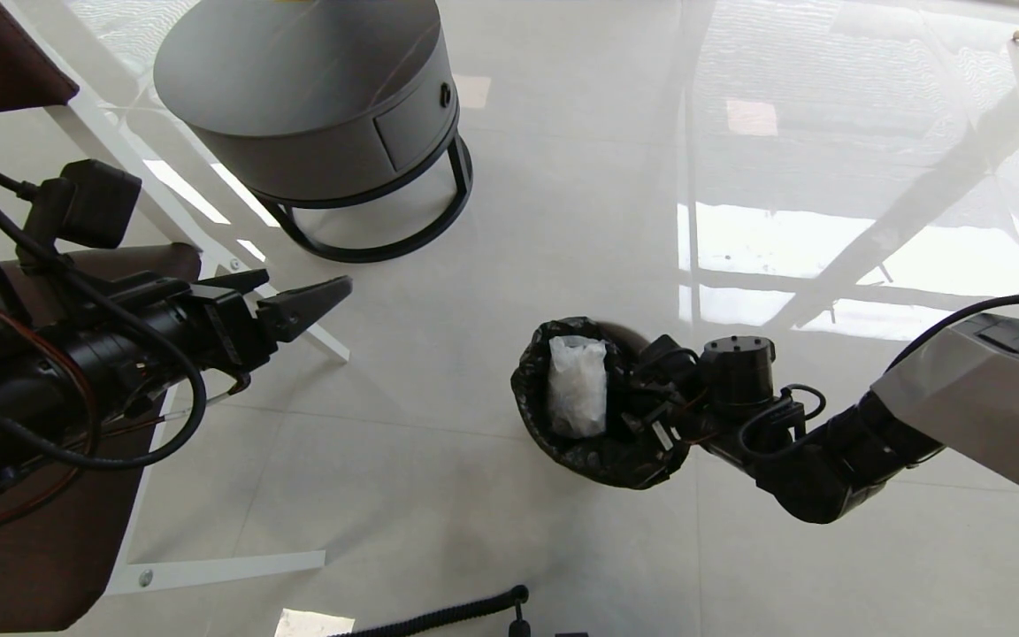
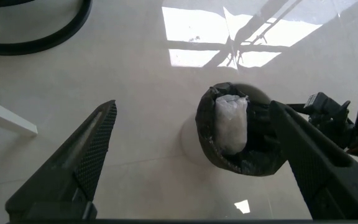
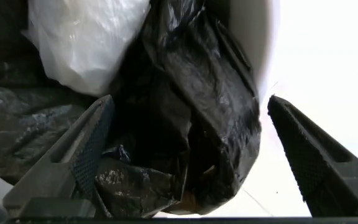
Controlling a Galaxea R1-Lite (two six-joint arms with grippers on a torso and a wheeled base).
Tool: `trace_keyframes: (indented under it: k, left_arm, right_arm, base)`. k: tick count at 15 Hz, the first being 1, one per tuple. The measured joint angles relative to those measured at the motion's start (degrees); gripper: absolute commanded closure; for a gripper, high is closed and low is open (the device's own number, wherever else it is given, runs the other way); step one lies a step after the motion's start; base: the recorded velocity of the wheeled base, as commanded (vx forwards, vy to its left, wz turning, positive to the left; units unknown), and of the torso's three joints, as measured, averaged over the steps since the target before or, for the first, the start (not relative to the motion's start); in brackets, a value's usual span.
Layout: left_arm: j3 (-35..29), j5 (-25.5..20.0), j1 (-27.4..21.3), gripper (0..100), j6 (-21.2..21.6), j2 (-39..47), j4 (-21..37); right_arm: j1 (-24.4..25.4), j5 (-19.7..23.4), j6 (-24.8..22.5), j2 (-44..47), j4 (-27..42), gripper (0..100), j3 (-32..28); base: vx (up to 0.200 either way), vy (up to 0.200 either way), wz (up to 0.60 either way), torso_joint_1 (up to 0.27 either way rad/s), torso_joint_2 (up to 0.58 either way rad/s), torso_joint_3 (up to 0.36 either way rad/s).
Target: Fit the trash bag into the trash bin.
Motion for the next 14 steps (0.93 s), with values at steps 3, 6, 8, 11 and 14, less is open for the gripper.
trace_keyframes:
  k: [3,6,8,11,14]
  left_arm:
    - [0.1,0.0,0.0,0,0.0,0.0,0.0]
    - [0.1,0.0,0.0,0,0.0,0.0,0.0]
    - [0.1,0.0,0.0,0,0.0,0.0,0.0]
    - [0.1,0.0,0.0,0,0.0,0.0,0.0]
    - [0.1,0.0,0.0,0,0.0,0.0,0.0]
  right_arm:
    - [-0.1,-2.0,-0.4,1.2,-0.1,100,-1.1]
    - [-0.2,-2.2,-0.4,1.7,0.0,100,-2.1]
    - [-0.2,-2.2,-0.4,2.0,0.0,100,-2.2]
    - [-0.2,-2.2,-0.4,2.1,0.0,100,-2.3]
    - [-0.7,-2.2,-0.3,0.5,-0.6,100,-3.0]
  base:
    - [0.000,0.000,0.00,0.000,0.00,0.000]
    - [0.000,0.000,0.00,0.000,0.00,0.000]
    - [0.000,0.000,0.00,0.000,0.00,0.000]
    - [0.000,0.000,0.00,0.000,0.00,0.000]
    - [0.000,0.000,0.00,0.000,0.00,0.000]
